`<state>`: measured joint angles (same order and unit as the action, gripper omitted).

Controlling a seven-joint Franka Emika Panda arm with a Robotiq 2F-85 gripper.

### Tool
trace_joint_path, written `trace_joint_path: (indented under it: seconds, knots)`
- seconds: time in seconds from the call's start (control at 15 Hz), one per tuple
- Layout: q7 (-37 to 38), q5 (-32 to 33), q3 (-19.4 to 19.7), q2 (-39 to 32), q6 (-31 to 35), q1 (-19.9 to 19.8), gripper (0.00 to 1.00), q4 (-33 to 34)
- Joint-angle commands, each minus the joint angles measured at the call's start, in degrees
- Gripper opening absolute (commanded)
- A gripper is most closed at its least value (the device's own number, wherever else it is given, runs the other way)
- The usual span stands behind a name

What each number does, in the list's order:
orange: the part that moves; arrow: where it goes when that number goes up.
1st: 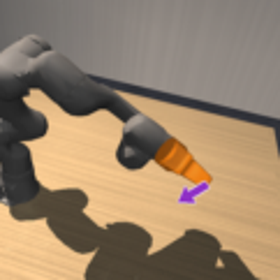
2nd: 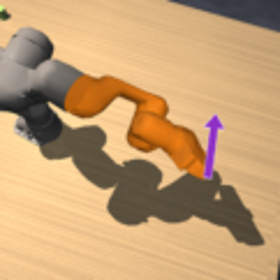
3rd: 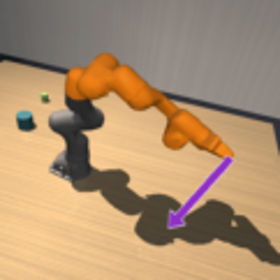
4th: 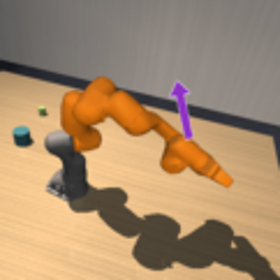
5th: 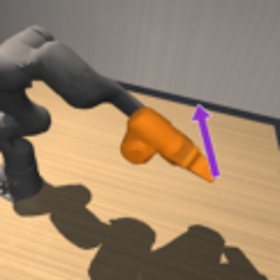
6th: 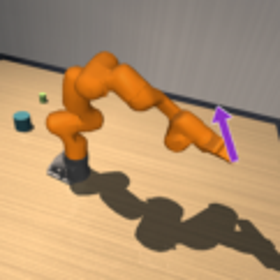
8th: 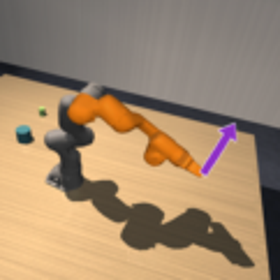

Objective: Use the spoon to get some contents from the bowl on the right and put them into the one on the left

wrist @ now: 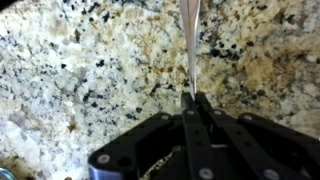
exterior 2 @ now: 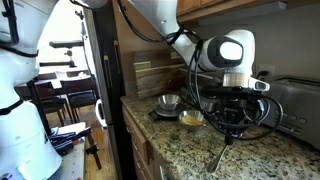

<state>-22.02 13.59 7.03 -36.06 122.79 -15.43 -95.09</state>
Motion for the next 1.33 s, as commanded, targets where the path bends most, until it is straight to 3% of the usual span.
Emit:
trace_joint_path:
  seconds: [0.0,0.2,0.27,0.33,0.53,1.07,1.27]
  knots:
    - [-1.23,-1.65,-0.59,-2.50,-0.80,-0.91,0.03,3.15]
    - [-0.44,-0.50,-0.39,-3.21,-1.45,0.19,0.03,3.52]
    - [-0.26,-0.18,-0.29,-3.01,-1.56,0.49,0.10,3.28]
    - [0.36,0.54,0.08,-2.17,-1.68,1.09,0.33,2.25]
    - [4.27,3.43,2.11,-0.36,-2.55,3.02,0.42,-0.02]
    - [1.46,3.30,0.18,10.77,3.51,2.51,0.94,-11.80]
    - [1.17,3.81,0.37,16.25,7.23,2.75,1.00,-16.79]
